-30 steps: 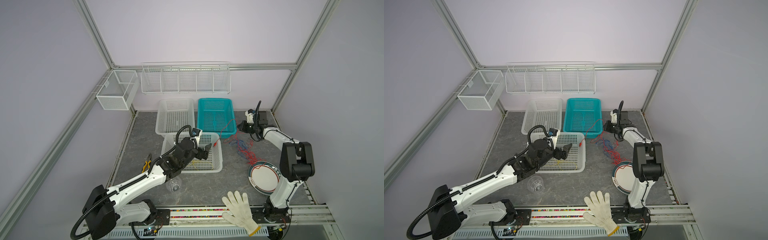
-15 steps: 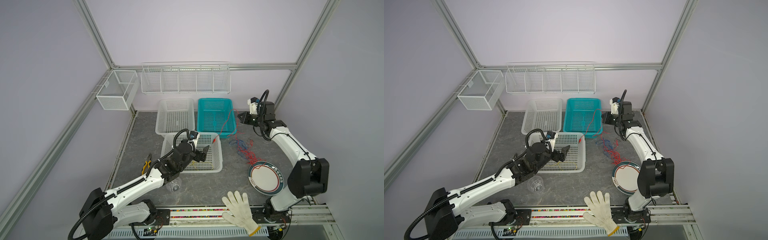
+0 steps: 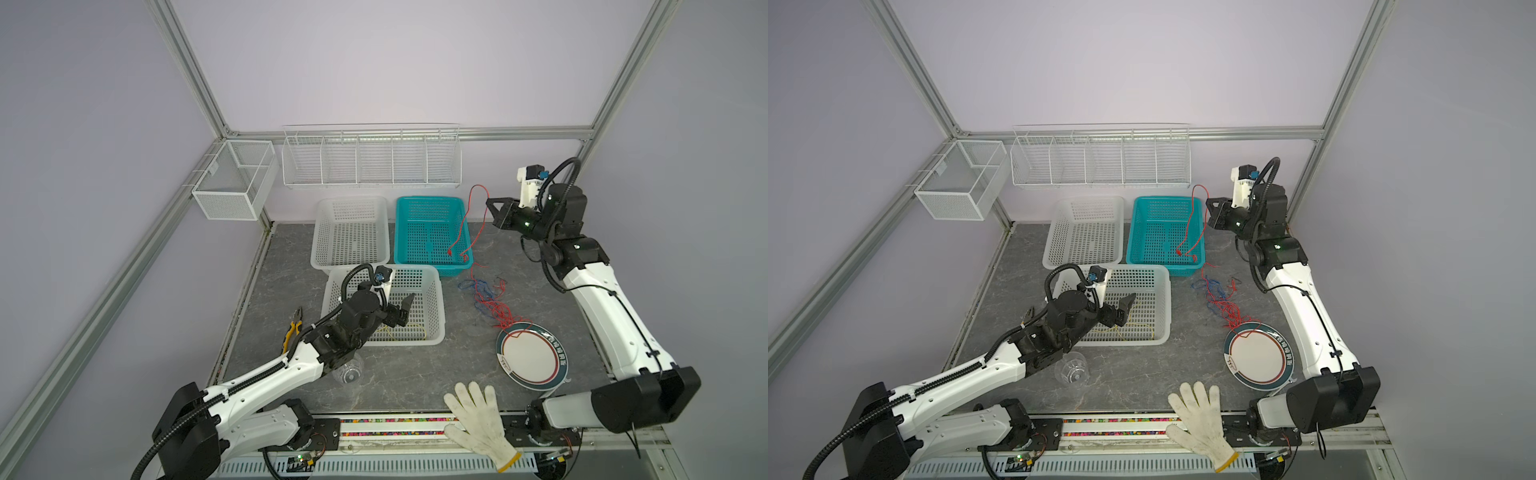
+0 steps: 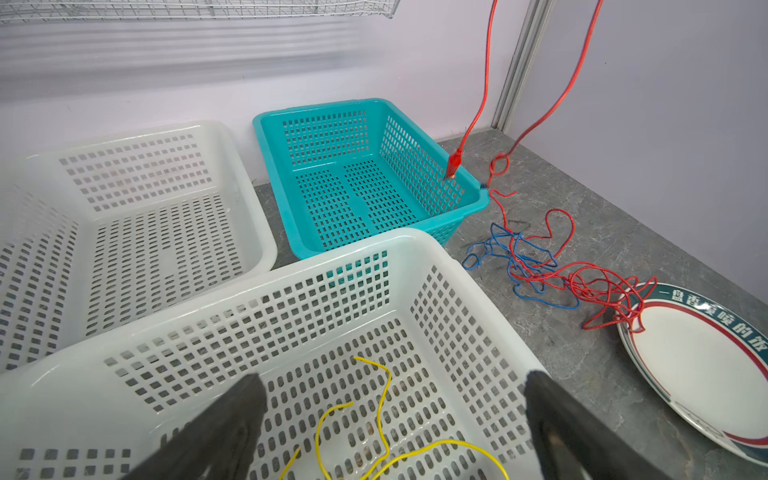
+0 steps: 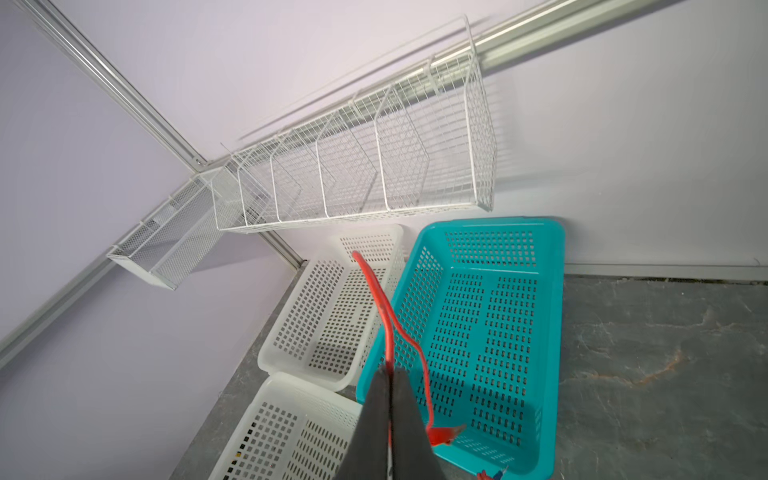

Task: Untangle the cables
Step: 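Lower the red wire into the teal basket and open the right gripper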

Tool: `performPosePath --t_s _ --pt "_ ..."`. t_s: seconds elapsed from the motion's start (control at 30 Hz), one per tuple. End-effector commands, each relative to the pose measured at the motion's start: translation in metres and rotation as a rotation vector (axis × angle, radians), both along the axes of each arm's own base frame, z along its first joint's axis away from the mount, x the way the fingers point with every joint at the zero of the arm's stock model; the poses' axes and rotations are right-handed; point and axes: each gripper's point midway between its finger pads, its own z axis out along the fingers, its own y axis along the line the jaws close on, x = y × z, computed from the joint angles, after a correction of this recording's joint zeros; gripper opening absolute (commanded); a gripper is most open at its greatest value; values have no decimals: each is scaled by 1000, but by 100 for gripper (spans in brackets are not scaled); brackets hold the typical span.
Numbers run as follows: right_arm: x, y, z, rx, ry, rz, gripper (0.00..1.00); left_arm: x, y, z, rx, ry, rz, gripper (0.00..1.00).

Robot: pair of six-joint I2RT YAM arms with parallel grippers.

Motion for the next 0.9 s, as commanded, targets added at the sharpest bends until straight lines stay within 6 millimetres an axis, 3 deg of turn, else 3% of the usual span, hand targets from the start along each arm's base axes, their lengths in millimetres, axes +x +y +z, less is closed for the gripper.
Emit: performPosePath --t_s 0.0,0.13,0.2,0.57,0.73,0.87 --pt "8 7 20 37 -47 2 7 1 5 5 -11 -29 12 97" --pt "32 12 10 42 -31 4 7 0 7 5 -19 -32 13 97" --pt "40 30 -3 31 -8 35 7 -1 7 6 -25 -34 13 97" --pt "93 70 -130 -134 183 5 7 1 2 -4 -10 -6 3 97" --pt "107 66 -191 -186 307 -66 7 3 -2 -8 -9 8 0 97" --pt "107 49 -231 -263 400 -153 12 5 -8 -9 5 12 -19 98"
